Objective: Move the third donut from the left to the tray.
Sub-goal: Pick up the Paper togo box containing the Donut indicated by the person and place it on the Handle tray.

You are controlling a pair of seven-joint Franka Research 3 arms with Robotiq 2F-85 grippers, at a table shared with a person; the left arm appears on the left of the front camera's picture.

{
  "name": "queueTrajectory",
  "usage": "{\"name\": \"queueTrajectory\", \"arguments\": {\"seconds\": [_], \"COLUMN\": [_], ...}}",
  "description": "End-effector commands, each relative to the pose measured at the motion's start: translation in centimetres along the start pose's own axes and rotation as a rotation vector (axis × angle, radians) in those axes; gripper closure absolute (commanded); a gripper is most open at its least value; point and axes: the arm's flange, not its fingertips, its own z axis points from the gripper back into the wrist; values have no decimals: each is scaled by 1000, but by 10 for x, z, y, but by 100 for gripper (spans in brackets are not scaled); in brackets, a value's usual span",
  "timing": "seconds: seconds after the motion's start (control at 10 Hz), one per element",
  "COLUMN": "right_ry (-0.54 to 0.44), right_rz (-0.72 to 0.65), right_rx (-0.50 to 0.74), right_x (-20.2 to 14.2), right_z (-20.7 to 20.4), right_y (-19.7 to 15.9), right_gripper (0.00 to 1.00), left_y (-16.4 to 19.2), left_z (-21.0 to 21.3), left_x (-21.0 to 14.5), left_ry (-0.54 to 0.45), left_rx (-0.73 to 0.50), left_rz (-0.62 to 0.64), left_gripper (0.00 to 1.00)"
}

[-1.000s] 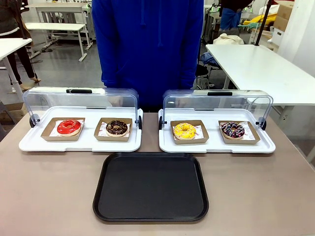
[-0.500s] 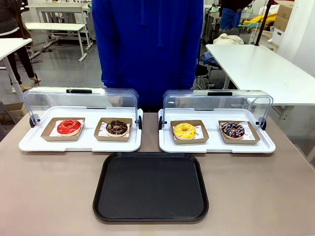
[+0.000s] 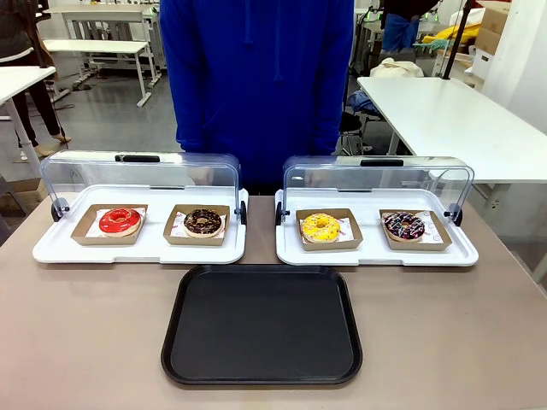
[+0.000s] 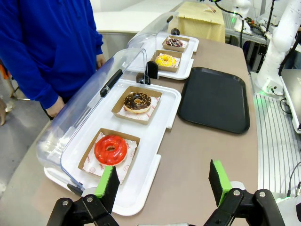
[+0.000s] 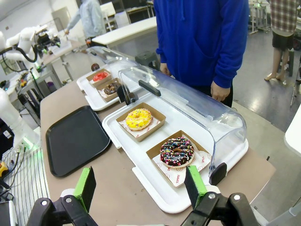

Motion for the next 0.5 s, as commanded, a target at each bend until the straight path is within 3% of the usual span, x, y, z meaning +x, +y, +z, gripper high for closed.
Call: {"name": "queueTrajectory", "arguments": {"seconds": [0.0,0.4], "right_ry": [-17,-17], "right_rz": [13,13], "right_rx": [4,4], "right_x": [2,2], "right_z": [0,0], "right_y": [0,0], "right_gripper": [0,0], "left_y": [-2,-2], "left_z": [1,1], "left_x": [1,1], "left_ry": [-2,-2], "left_rx": [-10,-10], "left_rz": [-11,-11], "left_gripper": [0,0]}}
